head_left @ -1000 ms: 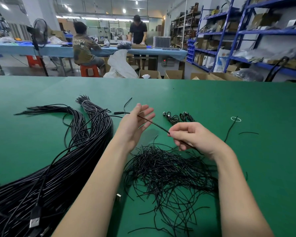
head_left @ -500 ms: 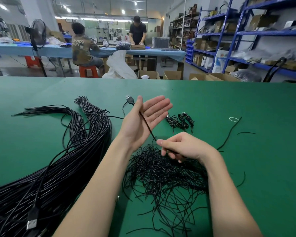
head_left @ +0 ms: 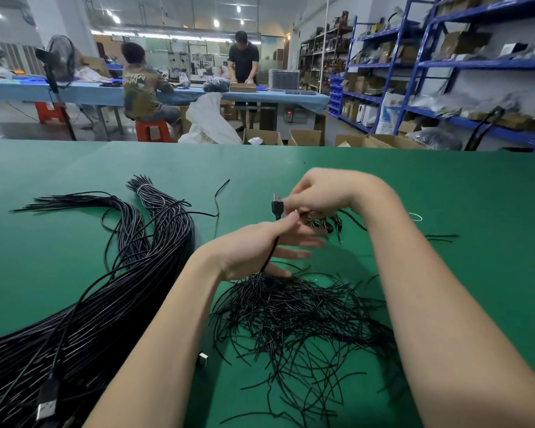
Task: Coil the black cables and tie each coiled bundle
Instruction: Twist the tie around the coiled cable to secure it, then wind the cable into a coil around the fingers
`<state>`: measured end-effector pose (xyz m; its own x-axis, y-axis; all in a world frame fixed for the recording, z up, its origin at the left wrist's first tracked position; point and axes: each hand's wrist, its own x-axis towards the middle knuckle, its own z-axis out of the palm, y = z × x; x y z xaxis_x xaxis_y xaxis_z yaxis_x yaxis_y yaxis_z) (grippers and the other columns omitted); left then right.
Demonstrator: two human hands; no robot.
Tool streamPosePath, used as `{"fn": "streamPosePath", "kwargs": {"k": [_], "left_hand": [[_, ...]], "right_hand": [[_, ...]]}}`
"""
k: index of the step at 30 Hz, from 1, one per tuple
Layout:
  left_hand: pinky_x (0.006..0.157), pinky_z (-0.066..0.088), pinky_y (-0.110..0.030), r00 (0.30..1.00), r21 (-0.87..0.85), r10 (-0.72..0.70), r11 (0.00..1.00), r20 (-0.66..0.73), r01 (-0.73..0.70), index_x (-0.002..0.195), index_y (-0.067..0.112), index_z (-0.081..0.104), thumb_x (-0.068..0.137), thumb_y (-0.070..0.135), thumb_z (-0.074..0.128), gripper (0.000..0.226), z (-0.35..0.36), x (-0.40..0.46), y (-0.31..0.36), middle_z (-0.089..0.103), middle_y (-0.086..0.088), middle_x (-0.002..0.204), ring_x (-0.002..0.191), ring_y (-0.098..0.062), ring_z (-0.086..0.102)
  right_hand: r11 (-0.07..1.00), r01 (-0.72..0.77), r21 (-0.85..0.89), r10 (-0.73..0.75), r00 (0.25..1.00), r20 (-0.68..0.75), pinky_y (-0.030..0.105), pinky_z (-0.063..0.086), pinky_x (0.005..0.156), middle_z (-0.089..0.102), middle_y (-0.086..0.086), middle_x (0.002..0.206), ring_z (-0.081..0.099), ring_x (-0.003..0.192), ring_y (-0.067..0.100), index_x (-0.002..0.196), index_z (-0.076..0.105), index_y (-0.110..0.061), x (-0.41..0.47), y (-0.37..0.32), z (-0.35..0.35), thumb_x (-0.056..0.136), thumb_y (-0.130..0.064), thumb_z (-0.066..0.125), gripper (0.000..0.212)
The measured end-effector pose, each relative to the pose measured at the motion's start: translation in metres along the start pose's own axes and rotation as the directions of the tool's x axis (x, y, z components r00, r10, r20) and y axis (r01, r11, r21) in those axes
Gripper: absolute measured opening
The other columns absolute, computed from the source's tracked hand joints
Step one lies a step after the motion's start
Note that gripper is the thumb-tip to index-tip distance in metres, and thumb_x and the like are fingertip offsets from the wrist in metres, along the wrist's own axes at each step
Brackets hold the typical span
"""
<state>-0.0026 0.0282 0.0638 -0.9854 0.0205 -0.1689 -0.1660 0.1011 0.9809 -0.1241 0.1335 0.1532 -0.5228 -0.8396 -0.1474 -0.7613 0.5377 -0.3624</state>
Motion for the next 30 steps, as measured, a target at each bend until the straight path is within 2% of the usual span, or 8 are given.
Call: {"fn": "streamPosePath", "kwargs": {"k": [4, 9, 12, 17, 22, 25, 27, 30], "left_hand": [[0.110, 0.039, -0.047, 0.994, -0.058, 0.042, 0.997, -0.103, -0.048, 0.143, 0.042, 0.048, 0.102, 0.062, 0.021, 0.053, -0.007, 0.002, -0.003, 0.055, 0.026, 0.140, 0.136, -0.005, 0.046], [0.118, 0.031, -0.048, 0.957, -0.093, 0.070, 0.991, -0.283, -0.100, 0.125, 0.041, 0.058, 0.105, 0.055, 0.022, 0.043, -0.010, 0.006, -0.010, 0.056, 0.020, 0.141, 0.137, -0.003, 0.043], [0.114, 0.035, -0.051, 0.922, -0.177, 0.088, 0.970, -0.376, -0.165, 0.127, 0.032, 0.063, 0.106, 0.054, 0.019, 0.053, -0.014, 0.007, -0.009, 0.066, 0.018, 0.128, 0.125, -0.004, 0.054], [0.091, 0.049, -0.037, 0.906, -0.436, 0.112, 0.848, -0.408, -0.301, 0.127, 0.029, 0.063, 0.107, 0.050, 0.019, 0.053, -0.017, 0.008, -0.003, 0.065, 0.005, 0.134, 0.128, -0.017, 0.057], [0.098, 0.049, -0.062, 0.924, -0.669, 0.228, 0.638, -0.308, -0.381, 0.134, 0.017, 0.059, 0.107, 0.047, 0.023, 0.054, -0.026, -0.002, 0.000, 0.062, -0.009, 0.138, 0.128, -0.035, 0.058], [0.095, 0.050, -0.063, 0.952, -0.684, 0.261, 0.666, -0.161, -0.298, 0.136, 0.015, 0.061, 0.106, 0.048, 0.025, 0.057, -0.027, -0.007, -0.003, 0.062, -0.015, 0.137, 0.126, -0.042, 0.058], [0.096, 0.051, -0.062, 0.971, -0.628, 0.230, 0.748, -0.060, -0.216, 0.136, 0.015, 0.061, 0.106, 0.050, 0.024, 0.059, -0.025, -0.008, -0.004, 0.063, -0.017, 0.134, 0.124, -0.041, 0.059], [0.097, 0.051, -0.059, 0.991, -0.487, 0.127, 0.869, 0.042, -0.090, 0.134, 0.016, 0.063, 0.105, 0.052, 0.025, 0.060, -0.021, -0.007, -0.004, 0.064, -0.019, 0.132, 0.123, -0.038, 0.061]], "right_hand": [[1.000, -0.001, 0.000, 0.001, 0.985, -0.174, 0.026, 0.043, 0.058, 0.073, -0.001, 0.090, 0.063, 0.072, 0.015, 0.092, 0.070, -0.023, -0.008, -0.016, 0.006, 0.099, -0.031, 0.056, 0.018], [0.988, -0.012, 0.154, 0.081, 0.890, -0.450, 0.027, 0.043, 0.065, 0.067, 0.001, 0.098, 0.065, 0.082, 0.020, 0.101, 0.067, -0.022, -0.017, -0.014, 0.042, 0.097, -0.033, 0.058, 0.015], [0.824, 0.136, 0.550, 0.059, 0.945, -0.322, 0.022, 0.046, 0.048, 0.070, 0.000, 0.071, 0.061, 0.048, 0.009, 0.092, 0.068, -0.014, -0.021, -0.008, 0.066, 0.100, -0.021, 0.060, 0.013], [0.548, 0.043, 0.835, -0.056, 0.998, -0.015, 0.017, 0.046, 0.047, 0.070, -0.001, 0.070, 0.061, 0.052, 0.012, 0.099, 0.072, -0.011, -0.027, 0.014, 0.094, 0.105, -0.032, 0.056, 0.026], [0.683, -0.112, 0.721, -0.078, 0.971, 0.226, 0.019, 0.034, 0.048, 0.051, -0.006, 0.056, 0.041, 0.046, 0.010, 0.069, 0.070, -0.022, -0.022, 0.038, 0.107, 0.091, -0.064, 0.061, 0.049], [0.804, -0.137, 0.578, -0.026, 0.964, 0.265, 0.021, 0.030, 0.050, 0.045, -0.010, 0.055, 0.034, 0.047, 0.009, 0.060, 0.065, -0.026, -0.018, 0.047, 0.095, 0.072, -0.078, 0.070, 0.053], [0.882, -0.116, 0.456, 0.009, 0.973, 0.230, 0.027, 0.030, 0.054, 0.049, -0.010, 0.059, 0.034, 0.049, 0.009, 0.068, 0.069, -0.029, -0.014, 0.051, 0.079, 0.070, -0.070, 0.078, 0.042], [0.957, -0.074, 0.279, 0.018, 0.980, 0.201, 0.027, 0.028, 0.053, 0.052, -0.005, 0.059, 0.036, 0.056, 0.013, 0.065, 0.076, -0.029, -0.006, 0.042, 0.048, 0.069, -0.028, 0.073, 0.005]]}}
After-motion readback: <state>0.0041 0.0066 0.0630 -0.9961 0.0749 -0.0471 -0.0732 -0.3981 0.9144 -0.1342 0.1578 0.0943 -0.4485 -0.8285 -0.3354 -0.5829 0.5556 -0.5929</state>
